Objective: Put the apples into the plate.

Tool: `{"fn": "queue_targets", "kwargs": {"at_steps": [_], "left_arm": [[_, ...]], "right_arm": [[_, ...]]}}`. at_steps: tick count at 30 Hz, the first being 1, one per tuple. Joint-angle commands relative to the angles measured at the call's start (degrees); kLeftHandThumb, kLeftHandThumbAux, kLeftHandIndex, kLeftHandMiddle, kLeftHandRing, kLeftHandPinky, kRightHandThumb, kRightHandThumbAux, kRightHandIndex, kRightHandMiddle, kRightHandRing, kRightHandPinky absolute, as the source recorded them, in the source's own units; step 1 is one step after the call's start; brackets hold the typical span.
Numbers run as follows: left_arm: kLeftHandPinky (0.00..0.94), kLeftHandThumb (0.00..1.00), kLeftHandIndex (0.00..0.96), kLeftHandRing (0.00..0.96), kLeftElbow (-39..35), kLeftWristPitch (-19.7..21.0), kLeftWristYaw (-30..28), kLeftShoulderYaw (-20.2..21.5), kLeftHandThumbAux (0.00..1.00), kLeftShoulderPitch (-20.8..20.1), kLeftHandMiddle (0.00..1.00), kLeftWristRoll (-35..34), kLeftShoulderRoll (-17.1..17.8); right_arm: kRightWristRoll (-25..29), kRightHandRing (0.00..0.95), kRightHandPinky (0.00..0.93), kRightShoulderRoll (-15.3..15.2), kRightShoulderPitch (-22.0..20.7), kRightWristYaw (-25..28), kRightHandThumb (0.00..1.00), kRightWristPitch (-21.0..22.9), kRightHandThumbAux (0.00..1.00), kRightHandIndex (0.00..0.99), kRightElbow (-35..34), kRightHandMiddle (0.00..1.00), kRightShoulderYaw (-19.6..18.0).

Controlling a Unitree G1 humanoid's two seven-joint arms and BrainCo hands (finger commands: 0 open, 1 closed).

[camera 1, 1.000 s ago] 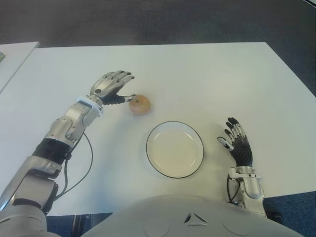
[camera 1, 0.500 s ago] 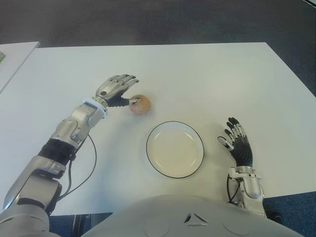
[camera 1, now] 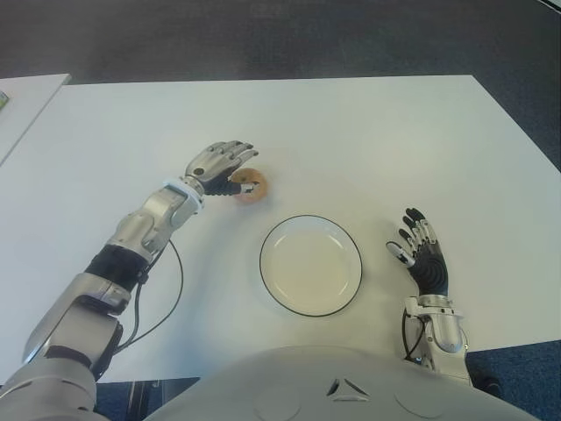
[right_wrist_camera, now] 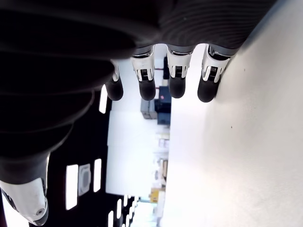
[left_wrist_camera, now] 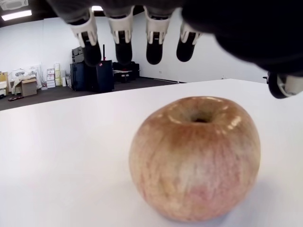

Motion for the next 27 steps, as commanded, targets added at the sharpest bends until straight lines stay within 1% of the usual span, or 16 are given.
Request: {"fn": "queue_targets", "kwargs": {"at_steps": [1,14,27], "left_arm": [[0.000,0.279,0.000,0.000,1.8,0.0,0.9,-1.2,0.137,-0.2,0.000,1.0,-1.1],[0.000,0.292,0.000,0.000,4.1,-0.4,2.5,-2.3,0.137,-0.3,0.000,0.8,-2.1],[0.000,0.305,0.000,0.000,8.1,-0.5,3.6,-3.6,0.150,-1.7,0.000,1.6,-3.3]], "right_arm": [[-0.9,0.008,0.057,3.0,4.2,-0.2,0.175,5.0,0.634,0.029,7.6,0.014,2.3],[-0.9,0.016,0.063,3.1,4.9,-0.4,0.177,4.5,0.629,0.032,6.9,0.021,2.7],[-0.6,0.023,0.068,3.4,5.6,-0.3,0.172,4.4,0.628,0.034,6.5,0.026,2.8]]}}
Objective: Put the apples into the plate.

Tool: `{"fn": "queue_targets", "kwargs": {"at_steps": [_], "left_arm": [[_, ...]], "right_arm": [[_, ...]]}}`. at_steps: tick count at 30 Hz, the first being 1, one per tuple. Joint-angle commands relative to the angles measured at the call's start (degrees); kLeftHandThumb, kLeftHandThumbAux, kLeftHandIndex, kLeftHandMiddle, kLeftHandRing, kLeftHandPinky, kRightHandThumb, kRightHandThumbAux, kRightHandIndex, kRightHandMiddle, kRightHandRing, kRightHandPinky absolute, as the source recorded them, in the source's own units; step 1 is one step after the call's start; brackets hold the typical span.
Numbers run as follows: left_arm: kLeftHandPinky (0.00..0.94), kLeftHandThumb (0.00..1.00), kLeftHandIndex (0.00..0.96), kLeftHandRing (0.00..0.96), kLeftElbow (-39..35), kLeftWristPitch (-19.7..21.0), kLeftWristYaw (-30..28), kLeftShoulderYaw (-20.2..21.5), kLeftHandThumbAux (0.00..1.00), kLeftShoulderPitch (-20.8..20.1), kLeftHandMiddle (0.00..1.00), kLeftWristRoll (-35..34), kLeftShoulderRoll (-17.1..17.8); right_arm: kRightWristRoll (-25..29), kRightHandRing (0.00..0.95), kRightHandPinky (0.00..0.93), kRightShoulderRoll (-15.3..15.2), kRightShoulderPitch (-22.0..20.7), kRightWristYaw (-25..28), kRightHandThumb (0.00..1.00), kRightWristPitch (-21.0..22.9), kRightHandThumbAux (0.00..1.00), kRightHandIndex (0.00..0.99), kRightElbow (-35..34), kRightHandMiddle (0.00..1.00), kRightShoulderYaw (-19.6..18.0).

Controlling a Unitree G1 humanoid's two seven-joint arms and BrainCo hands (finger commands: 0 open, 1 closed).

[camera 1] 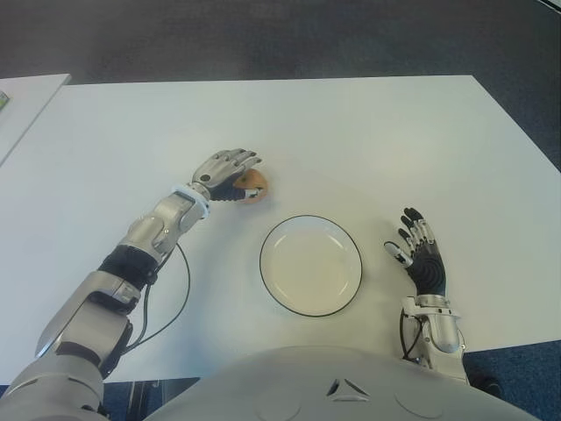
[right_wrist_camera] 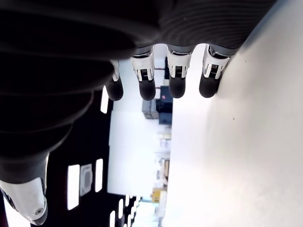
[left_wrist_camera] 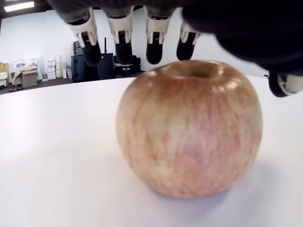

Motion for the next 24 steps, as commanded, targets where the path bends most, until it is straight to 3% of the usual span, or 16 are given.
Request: {"fn": "queue_targets", "kwargs": {"at_steps": [1,13,24], "left_arm": [[0.000,0.306,0.000,0.000,2.8,0.1,1.1,-1.5,0.151,-1.0,0.000,1.4,-0.9],[0.000,0.306,0.000,0.000,7.6,-0.2,3.0,-3.0,0.157,-2.7,0.000,1.7,-2.1],[0.000,0.304,0.000,0.000,17.2,-1.0,7.4,-6.1,0.161,-5.7,0.000,2.3,-4.8]], "right_arm": [[-0.3,0.024,0.069,2.9,5.4,0.2,0.171,4.9,0.629,0.034,6.6,0.026,2.1],[-0.8,0.019,0.058,3.0,6.3,-0.1,0.156,4.3,0.635,0.028,6.1,0.022,2.0],[-1.1,0.020,0.067,2.7,7.4,-0.2,0.150,4.4,0.631,0.029,5.0,0.022,1.9]]}}
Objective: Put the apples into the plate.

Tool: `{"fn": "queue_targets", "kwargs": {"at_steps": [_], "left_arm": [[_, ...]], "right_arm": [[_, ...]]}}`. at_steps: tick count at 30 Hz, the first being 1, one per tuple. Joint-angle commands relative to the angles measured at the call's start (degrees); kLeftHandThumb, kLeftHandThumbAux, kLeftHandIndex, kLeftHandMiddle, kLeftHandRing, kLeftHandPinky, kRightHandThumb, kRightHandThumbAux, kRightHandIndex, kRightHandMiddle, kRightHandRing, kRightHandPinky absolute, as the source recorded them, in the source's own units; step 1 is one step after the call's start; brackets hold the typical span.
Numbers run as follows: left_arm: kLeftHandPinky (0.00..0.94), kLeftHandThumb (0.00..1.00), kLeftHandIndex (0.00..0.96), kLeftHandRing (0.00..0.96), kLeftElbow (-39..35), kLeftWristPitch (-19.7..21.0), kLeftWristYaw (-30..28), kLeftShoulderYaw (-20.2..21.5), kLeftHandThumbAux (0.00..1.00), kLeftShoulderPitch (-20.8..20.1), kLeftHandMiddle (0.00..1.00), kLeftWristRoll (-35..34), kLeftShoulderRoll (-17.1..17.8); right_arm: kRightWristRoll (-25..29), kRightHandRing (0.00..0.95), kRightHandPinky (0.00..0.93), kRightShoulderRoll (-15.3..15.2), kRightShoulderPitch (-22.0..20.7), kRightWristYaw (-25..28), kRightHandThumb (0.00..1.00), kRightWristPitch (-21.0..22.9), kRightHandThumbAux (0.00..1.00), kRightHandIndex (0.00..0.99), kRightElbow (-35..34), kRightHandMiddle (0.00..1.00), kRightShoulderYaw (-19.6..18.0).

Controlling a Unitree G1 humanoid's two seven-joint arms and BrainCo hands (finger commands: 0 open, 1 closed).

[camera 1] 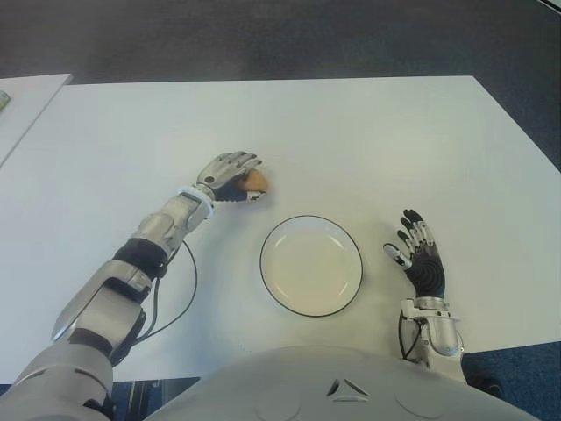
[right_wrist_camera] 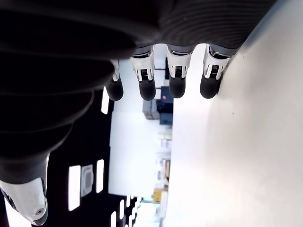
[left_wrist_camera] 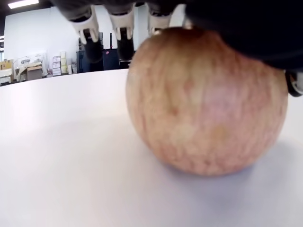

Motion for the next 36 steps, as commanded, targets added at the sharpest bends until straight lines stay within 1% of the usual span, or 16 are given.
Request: {"fn": "queue_targets", "kwargs": {"at_steps": [1,8,13,27,30,32,33,34,35,36], "left_arm": [[0.000,0.304,0.000,0.000,5.4,-0.4,1.6,-2.4,0.162,-0.8,0.000,1.2,-1.9],[0.000,0.304,0.000,0.000,12.1,-0.7,4.9,-5.2,0.165,-3.1,0.000,1.8,-4.3],[0.000,0.303,0.000,0.000,14.9,-1.1,6.1,-6.9,0.168,-4.2,0.000,1.7,-5.2],[0.000,0.296,0.000,0.000,18.6,-1.4,6.4,-9.4,0.180,-5.4,0.000,1.1,-6.3],[0.000,0.301,0.005,0.000,19.3,-1.7,7.4,-9.5,0.203,-5.2,0.000,1.2,-6.4],[0.067,0.329,0.087,0.046,19.7,-2.0,8.1,-9.6,0.247,-5.2,0.069,1.2,-6.4],[0.076,0.333,0.099,0.053,20.9,-2.2,9.3,-9.8,0.253,-5.4,0.078,1.4,-6.6],[0.262,0.412,0.190,0.245,22.6,-2.3,10.3,-10.3,0.304,-5.9,0.261,1.9,-6.8],[0.400,0.477,0.281,0.378,23.9,-2.3,11.1,-10.6,0.358,-6.3,0.389,2.2,-7.0],[0.450,0.501,0.313,0.425,25.6,-2.1,11.9,-11.2,0.377,-6.8,0.435,2.8,-7.3]], "right_arm": [[-0.6,0.022,0.069,1.9,6.4,0.2,0.150,4.8,0.632,0.029,5.7,0.023,1.6],[-0.3,0.022,0.064,2.0,7.3,0.4,0.146,4.5,0.633,0.030,5.0,0.024,1.6],[0.2,0.019,0.059,2.1,8.1,0.6,0.144,4.1,0.631,0.028,4.4,0.022,1.6],[1.4,0.032,0.076,2.7,9.2,1.3,0.151,3.1,0.613,0.035,3.7,0.032,1.3],[2.0,0.037,0.084,2.8,9.3,1.7,0.153,2.8,0.610,0.037,3.7,0.036,1.2],[2.3,0.040,0.088,2.8,9.3,1.8,0.155,2.8,0.608,0.040,3.7,0.039,1.1],[2.5,0.041,0.089,2.8,9.3,2.0,0.156,3.0,0.608,0.040,3.6,0.039,1.1],[2.7,0.042,0.091,2.8,9.3,2.1,0.156,3.1,0.608,0.042,3.5,0.040,1.0],[2.8,0.043,0.092,2.8,9.4,2.2,0.155,3.2,0.609,0.043,3.5,0.041,1.0],[2.9,0.043,0.092,2.8,9.4,2.3,0.155,3.2,0.609,0.043,3.4,0.041,1.0]]}}
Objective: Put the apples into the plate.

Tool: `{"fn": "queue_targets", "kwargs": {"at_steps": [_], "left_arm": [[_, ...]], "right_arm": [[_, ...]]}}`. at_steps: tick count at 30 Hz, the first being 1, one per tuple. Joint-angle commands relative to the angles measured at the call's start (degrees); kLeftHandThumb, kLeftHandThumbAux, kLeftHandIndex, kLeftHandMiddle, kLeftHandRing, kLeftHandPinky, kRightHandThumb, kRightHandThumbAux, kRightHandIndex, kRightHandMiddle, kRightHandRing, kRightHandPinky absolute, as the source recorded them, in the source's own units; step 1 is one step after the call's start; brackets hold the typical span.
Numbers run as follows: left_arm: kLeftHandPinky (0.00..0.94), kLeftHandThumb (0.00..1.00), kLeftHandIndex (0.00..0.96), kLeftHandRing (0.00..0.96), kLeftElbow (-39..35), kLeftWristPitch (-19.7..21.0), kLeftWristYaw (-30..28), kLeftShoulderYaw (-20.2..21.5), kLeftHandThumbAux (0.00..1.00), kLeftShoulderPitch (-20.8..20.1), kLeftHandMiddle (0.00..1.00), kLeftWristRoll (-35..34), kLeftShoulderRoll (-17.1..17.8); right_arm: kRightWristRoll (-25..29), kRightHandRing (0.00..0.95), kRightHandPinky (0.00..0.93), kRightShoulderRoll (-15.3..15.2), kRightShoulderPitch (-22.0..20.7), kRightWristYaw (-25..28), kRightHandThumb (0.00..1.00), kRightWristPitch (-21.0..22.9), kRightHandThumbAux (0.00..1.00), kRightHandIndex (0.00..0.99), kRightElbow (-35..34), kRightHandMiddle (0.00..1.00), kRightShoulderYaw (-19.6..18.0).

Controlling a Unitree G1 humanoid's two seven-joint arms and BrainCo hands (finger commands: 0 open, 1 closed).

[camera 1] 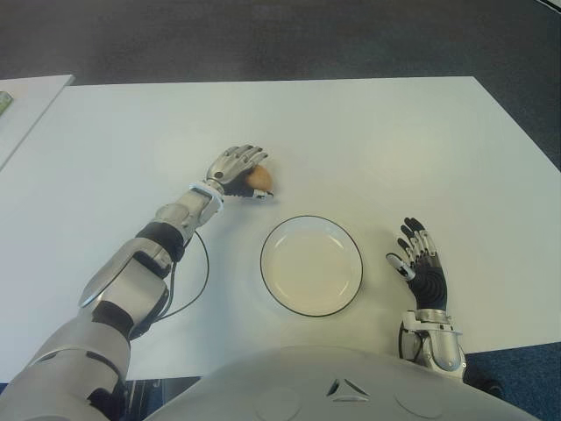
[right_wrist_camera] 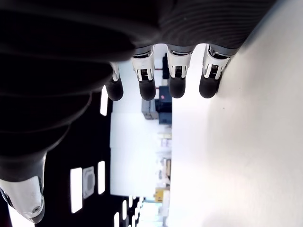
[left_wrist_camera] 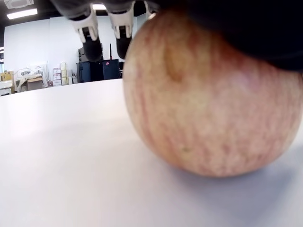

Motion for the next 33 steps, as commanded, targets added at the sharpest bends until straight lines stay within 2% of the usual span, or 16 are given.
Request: {"fn": "queue_targets", "kwargs": {"at_steps": [1,2,4,7,14,16,17,18,20,21,26,29,31,32,33], "left_arm": [[0.553,0.582,0.359,0.524,8.0,0.2,0.7,-4.4,0.489,1.4,0.526,3.3,-1.9],[0.619,0.634,0.388,0.587,8.7,0.2,1.0,-4.9,0.561,1.1,0.585,3.5,-2.0],[0.696,0.684,0.415,0.661,9.6,0.1,1.5,-5.6,0.624,0.7,0.655,3.5,-2.2],[0.767,0.724,0.434,0.732,10.4,-1.1,0.0,-5.5,0.671,0.7,0.727,2.0,-2.7],[0.801,0.746,0.442,0.806,8.4,-4.1,-2.8,-3.2,0.695,2.5,0.816,-3.4,-3.0],[0.745,0.746,0.442,0.815,8.3,-4.8,-4.1,-2.2,0.696,2.6,0.830,-5.2,-3.1],[0.675,0.747,0.442,0.817,8.3,-5.0,-4.6,-1.8,0.696,2.7,0.840,-5.8,-3.1],[0.650,0.747,0.442,0.818,8.3,-5.4,-5.0,-1.5,0.697,2.7,0.843,-6.4,-3.2],[0.493,0.748,0.442,0.814,8.2,-5.9,-5.6,-1.1,0.697,2.8,0.857,-7.3,-3.1],[0.474,0.748,0.442,0.813,8.2,-6.1,-5.8,-0.9,0.697,2.7,0.860,-7.6,-3.1],[0.450,0.750,0.442,0.813,7.9,-7.2,-6.5,-0.5,0.697,2.6,0.879,-8.3,-2.8],[0.389,0.751,0.442,0.810,7.8,-7.5,-6.7,-0.4,0.697,2.6,0.884,-8.6,-2.6],[0.406,0.752,0.442,0.808,7.7,-7.6,-6.9,-0.2,0.697,2.6,0.884,-8.9,-2.6],[0.472,0.752,0.442,0.812,7.6,-7.6,-7.0,-0.2,0.697,2.7,0.885,-9.0,-2.5],[0.495,0.752,0.442,0.813,7.4,-7.6,-7.2,-0.1,0.697,2.7,0.885,-9.1,-2.4]], "right_arm": [[1.1,0.044,0.093,1.7,5.0,0.7,0.154,4.4,0.610,0.044,5.9,0.042,0.6],[1.2,0.045,0.093,1.6,5.0,0.8,0.153,4.5,0.611,0.044,5.9,0.042,0.6],[1.3,0.045,0.092,1.6,5.0,0.9,0.151,4.5,0.612,0.045,5.8,0.043,0.6],[1.5,0.043,0.087,1.3,4.9,1.2,0.148,4.9,0.612,0.044,5.8,0.042,0.4],[1.6,0.040,0.085,1.1,4.5,1.4,0.147,5.5,0.619,0.042,6.0,0.040,-0.1],[1.7,0.043,0.092,1.1,4.4,1.5,0.150,5.3,0.622,0.044,6.1,0.043,-0.1],[1.8,0.046,0.096,1.2,4.3,1.6,0.151,5.2,0.622,0.045,6.2,0.045,-0.2],[1.8,0.047,0.098,1.2,4.2,1.6,0.152,5.2,0.622,0.046,6.2,0.046,-0.2],[1.8,0.051,0.102,1.2,4.1,1.6,0.153,5.2,0.620,0.047,6.2,0.050,-0.2],[1.7,0.052,0.102,1.2,4.0,1.5,0.153,5.3,0.619,0.047,6.2,0.050,-0.3],[1.4,0.055,0.102,1.1,3.8,1.2,0.151,6.1,0.618,0.048,5.9,0.053,-0.3],[1.5,0.059,0.106,1.1,3.7,1.1,0.152,6.5,0.619,0.050,5.7,0.056,-0.3],[1.7,0.062,0.109,1.1,3.6,1.2,0.154,6.6,0.618,0.052,5.6,0.059,-0.4],[1.8,0.064,0.110,1.1,3.6,1.3,0.157,6.7,0.617,0.054,5.7,0.062,-0.4],[2.0,0.064,0.110,1.0,3.5,1.4,0.158,6.7,0.616,0.055,5.7,0.063,-0.5]]}}
